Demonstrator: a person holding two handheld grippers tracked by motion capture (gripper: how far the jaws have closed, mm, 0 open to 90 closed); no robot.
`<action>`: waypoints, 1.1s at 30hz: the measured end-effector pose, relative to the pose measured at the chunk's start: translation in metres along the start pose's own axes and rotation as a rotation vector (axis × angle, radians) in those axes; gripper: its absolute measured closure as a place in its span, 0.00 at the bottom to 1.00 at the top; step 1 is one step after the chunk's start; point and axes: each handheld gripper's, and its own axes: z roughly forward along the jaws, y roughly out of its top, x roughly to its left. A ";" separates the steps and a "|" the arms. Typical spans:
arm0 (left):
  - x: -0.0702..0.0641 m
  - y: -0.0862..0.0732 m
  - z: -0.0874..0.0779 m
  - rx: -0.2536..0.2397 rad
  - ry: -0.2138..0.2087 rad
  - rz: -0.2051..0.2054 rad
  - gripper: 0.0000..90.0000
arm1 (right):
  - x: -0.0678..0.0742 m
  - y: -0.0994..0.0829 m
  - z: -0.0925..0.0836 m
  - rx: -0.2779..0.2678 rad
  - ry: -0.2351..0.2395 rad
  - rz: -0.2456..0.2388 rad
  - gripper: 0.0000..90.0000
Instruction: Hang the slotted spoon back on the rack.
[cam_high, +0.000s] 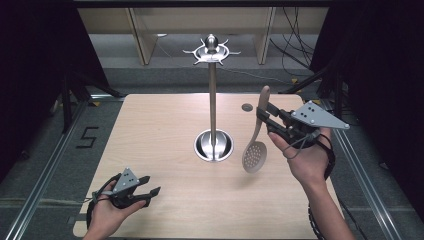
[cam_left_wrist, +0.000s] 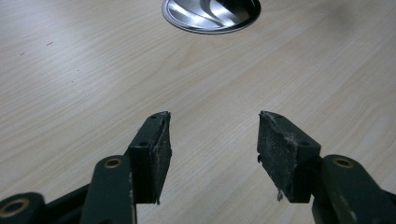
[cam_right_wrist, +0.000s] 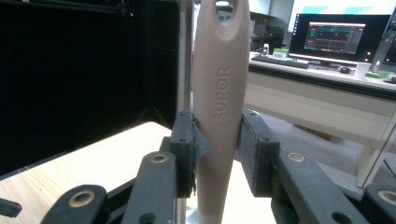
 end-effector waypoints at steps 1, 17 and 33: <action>0.001 0.000 -0.001 0.006 0.002 0.010 0.48 | 0.001 0.001 0.001 0.000 0.008 0.004 0.77; -0.001 0.000 0.001 0.003 -0.006 -0.018 0.48 | 0.018 0.017 0.020 -0.015 0.013 -0.004 0.77; 0.001 0.000 0.000 0.013 -0.007 0.022 0.48 | 0.027 0.026 0.033 0.000 0.013 0.030 0.77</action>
